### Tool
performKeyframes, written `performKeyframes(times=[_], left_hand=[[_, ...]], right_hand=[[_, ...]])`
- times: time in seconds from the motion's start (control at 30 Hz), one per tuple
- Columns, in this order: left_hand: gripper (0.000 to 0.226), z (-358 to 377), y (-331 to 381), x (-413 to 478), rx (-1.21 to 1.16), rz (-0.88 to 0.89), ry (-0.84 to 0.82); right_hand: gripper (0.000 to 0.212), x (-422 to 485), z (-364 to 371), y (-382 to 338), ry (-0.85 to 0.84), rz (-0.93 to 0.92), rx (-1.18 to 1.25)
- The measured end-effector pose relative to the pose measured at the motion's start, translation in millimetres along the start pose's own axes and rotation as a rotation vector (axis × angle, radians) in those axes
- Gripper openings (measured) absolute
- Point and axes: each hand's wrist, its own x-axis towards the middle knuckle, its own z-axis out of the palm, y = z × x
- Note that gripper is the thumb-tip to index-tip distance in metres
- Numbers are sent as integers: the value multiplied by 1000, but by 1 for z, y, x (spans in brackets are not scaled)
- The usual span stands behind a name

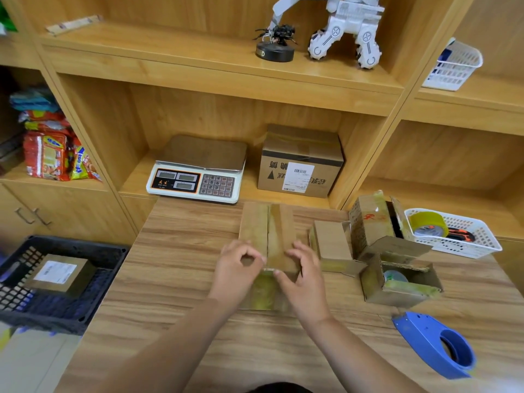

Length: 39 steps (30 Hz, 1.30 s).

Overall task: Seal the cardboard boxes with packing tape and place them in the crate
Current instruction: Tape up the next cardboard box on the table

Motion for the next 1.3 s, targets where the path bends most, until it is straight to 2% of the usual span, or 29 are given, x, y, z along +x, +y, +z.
performKeyframes(times=[0.13, 0.3, 0.37, 0.47, 0.57, 0.63, 0.8, 0.87, 0.93, 1.0, 1.07, 1.13, 1.2, 1.3], left_hand=[[37, -4, -27, -11, 121, -31, 4], [94, -9, -30, -2, 174, -192, -158], [106, -8, -28, -2, 84, -270, -232], [97, -5, -26, -3, -164, -339, -269], [79, 0, -26, -1, -243, -316, -257], [65, 2, -22, 0, -280, -287, -261], [72, -2, -30, -2, -273, -266, -264], [74, -6, -30, 0, -276, -321, -271], [77, -8, -29, 8, -173, -346, -249], [97, -11, -29, 22, 68, -293, -253], [113, -12, -28, 39, 291, -145, -307], [118, -11, -24, 57, 504, 9, -391], [123, -9, -25, 78, 668, 89, -474], [130, -6, -24, 110, 784, 153, -592]], right_hand=[[42, -13, 2, 14, -12, 23, 10], [88, 1, 5, 7, -173, 226, 92], [86, 7, 11, 5, -236, 311, 206], [74, 12, 18, 7, -236, 396, 329], [60, 13, 22, 7, -173, 392, 369], [62, 13, 23, 7, -172, 385, 375], [67, 11, 16, 20, -223, 364, 194], [70, 14, 13, 23, -249, 342, 178], [87, 20, 10, 21, -283, 310, 179], [108, 33, 7, 19, -306, 227, 63], [120, 48, 6, 17, -341, 154, -82], [135, 61, 5, 17, -428, 122, -202], [141, 74, 5, 18, -507, 100, -290], [143, 86, 5, 19, -561, 103, -344]])
